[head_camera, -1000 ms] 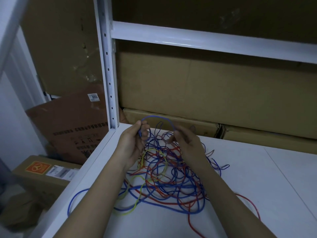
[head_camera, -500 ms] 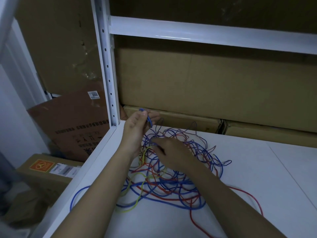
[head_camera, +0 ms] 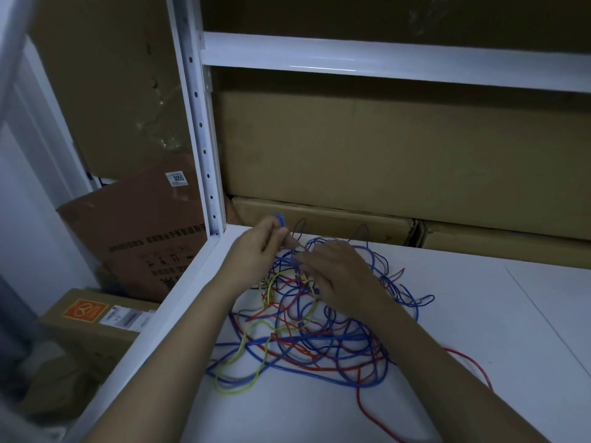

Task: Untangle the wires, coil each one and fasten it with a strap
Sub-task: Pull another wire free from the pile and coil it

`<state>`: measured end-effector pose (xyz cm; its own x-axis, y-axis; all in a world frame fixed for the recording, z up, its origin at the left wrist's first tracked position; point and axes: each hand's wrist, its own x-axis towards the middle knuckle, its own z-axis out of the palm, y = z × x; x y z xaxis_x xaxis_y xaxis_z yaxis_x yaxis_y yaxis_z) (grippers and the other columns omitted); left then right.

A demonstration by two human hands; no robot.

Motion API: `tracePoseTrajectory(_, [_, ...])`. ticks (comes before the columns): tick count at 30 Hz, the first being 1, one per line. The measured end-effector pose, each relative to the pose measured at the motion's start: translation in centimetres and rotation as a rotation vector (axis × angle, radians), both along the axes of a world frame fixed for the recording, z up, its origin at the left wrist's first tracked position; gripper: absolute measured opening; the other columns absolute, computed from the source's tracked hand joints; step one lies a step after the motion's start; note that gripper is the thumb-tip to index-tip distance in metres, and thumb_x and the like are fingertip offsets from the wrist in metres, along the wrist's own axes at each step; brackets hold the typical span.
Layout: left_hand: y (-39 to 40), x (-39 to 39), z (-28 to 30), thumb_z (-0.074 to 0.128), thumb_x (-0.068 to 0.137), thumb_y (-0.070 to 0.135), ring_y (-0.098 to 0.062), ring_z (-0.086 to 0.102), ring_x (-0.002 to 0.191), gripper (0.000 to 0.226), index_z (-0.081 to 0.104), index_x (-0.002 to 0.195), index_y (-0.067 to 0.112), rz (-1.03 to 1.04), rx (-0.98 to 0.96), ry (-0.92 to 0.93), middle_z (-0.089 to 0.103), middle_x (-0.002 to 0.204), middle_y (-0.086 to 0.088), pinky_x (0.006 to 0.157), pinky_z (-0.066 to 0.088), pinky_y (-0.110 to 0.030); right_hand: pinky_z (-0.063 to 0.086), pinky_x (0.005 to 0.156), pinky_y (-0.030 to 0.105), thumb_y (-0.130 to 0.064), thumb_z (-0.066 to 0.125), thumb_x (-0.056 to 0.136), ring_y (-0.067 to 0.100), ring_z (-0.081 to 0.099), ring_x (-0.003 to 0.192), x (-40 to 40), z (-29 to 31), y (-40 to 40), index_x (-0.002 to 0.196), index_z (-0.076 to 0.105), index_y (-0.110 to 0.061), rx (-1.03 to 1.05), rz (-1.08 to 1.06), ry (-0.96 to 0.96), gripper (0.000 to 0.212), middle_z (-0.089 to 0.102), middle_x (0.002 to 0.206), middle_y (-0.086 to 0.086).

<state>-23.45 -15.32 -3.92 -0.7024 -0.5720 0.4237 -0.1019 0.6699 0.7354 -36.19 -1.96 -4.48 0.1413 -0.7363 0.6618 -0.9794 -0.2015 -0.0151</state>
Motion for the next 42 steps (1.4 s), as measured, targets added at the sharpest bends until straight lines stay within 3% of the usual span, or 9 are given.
tracePoseTrajectory(3, [1.2, 0.5, -0.1, 0.041, 0.103, 0.019, 0.002, 0.053, 0.060, 0.030, 0.054, 0.077, 0.010, -0.144, 0.095, -0.026, 0.062, 0.063, 0.012, 0.064, 0.039, -0.014, 0.037, 0.066, 0.030, -0.011, 0.053, 0.095, 0.021, 0.050, 0.071, -0.5, 0.7, -0.3, 0.099, 0.070, -0.005, -0.114, -0.058, -0.174, 0.018, 0.060, 0.078, 0.010])
tracePoseTrajectory(15, [2.4, 2.0, 1.4, 0.043, 0.097, 0.023, -0.012, 0.045, 0.055, 0.026, 0.057, 0.081, 0.008, -0.590, 0.734, 0.222, 0.045, 0.058, -0.004, 0.060, 0.042, -0.021, 0.045, 0.065, 0.015, -0.030, 0.051, 0.097, 0.005, 0.057, 0.064, -0.9, 1.2, -2.5, 0.075, 0.066, -0.019, 0.195, 0.083, -1.080, 0.028, 0.060, 0.068, -0.002])
tracePoseTrajectory(19, [2.7, 2.0, 2.2, 0.040, 0.094, 0.020, -0.009, 0.036, 0.048, 0.022, 0.050, 0.082, 0.005, -0.480, 0.809, 0.340, 0.039, 0.051, 0.003, 0.052, 0.035, -0.018, 0.048, 0.072, 0.032, -0.066, 0.037, 0.090, 0.017, 0.059, 0.072, -1.2, 0.4, -2.5, 0.077, 0.065, -0.017, 0.263, -0.066, -0.812, 0.058, 0.064, 0.074, 0.002])
tracePoseTrajectory(21, [2.5, 1.8, 2.6, 0.033, 0.100, 0.017, -0.008, 0.032, 0.046, 0.025, 0.047, 0.082, 0.007, -0.410, 0.874, 0.458, 0.035, 0.050, 0.006, 0.050, 0.032, -0.017, 0.045, 0.077, 0.036, -0.053, 0.036, 0.098, 0.016, 0.056, 0.082, -1.8, -0.1, -2.3, 0.090, 0.064, -0.013, 0.246, -0.132, -0.606, 0.049, 0.062, 0.087, 0.005])
tracePoseTrajectory(24, [1.9, 1.4, 3.7, 0.025, 0.104, 0.017, -0.007, 0.031, 0.046, 0.032, 0.047, 0.082, 0.009, -0.367, 0.950, 0.586, 0.034, 0.050, 0.007, 0.049, 0.033, -0.017, 0.048, 0.080, 0.030, -0.031, 0.040, 0.103, 0.010, 0.058, 0.090, -1.9, -0.3, -1.9, 0.111, 0.058, -0.028, 0.305, -0.123, -0.747, 0.020, 0.061, 0.098, -0.011])
tracePoseTrajectory(28, [1.5, 0.7, 5.1, 0.023, 0.106, 0.020, -0.008, 0.034, 0.049, 0.034, 0.045, 0.083, 0.009, -0.314, 0.948, 0.670, 0.036, 0.051, 0.008, 0.054, 0.032, -0.018, 0.038, 0.062, 0.035, -0.023, 0.038, 0.104, 0.014, 0.044, 0.059, -1.5, 1.0, -1.8, 0.094, 0.057, -0.022, 0.342, -0.140, -0.816, 0.021, 0.050, 0.069, -0.006])
tracePoseTrajectory(32, [1.6, -0.2, 6.3, 0.023, 0.107, 0.021, -0.010, 0.037, 0.053, 0.033, 0.045, 0.083, 0.012, -0.261, 0.916, 0.689, 0.039, 0.055, 0.007, 0.053, 0.035, -0.016, 0.030, 0.057, 0.017, -0.034, 0.044, 0.100, 0.003, 0.042, 0.066, -0.8, 4.2, -2.3, 0.086, 0.050, -0.021, 0.254, -0.212, -0.420, 0.020, 0.042, 0.072, -0.011])
tracePoseTrajectory(34, [1.5, -0.7, 7.3, 0.024, 0.107, 0.021, -0.009, 0.038, 0.053, 0.033, 0.045, 0.082, 0.013, -0.255, 0.916, 0.719, 0.040, 0.056, 0.007, 0.053, 0.036, -0.015, 0.030, 0.057, 0.026, -0.032, 0.045, 0.100, 0.010, 0.041, 0.065, -0.1, 5.9, -2.4, 0.078, 0.049, -0.015, 0.107, -0.212, -0.400, 0.028, 0.041, 0.069, -0.005])
tracePoseTrajectory(42, [1.7, -2.6, 11.0, 0.023, 0.106, 0.017, -0.009, 0.039, 0.050, 0.032, 0.044, 0.082, 0.012, -0.275, 0.764, 0.701, 0.044, 0.050, 0.008, 0.055, 0.027, -0.021, 0.014, 0.036, 0.017, -0.036, 0.026, 0.105, 0.003, 0.020, 0.032, -0.8, 17.4, -3.4, 0.078, 0.053, -0.013, -0.088, 0.336, -1.650, 0.044, 0.030, 0.041, -0.008])
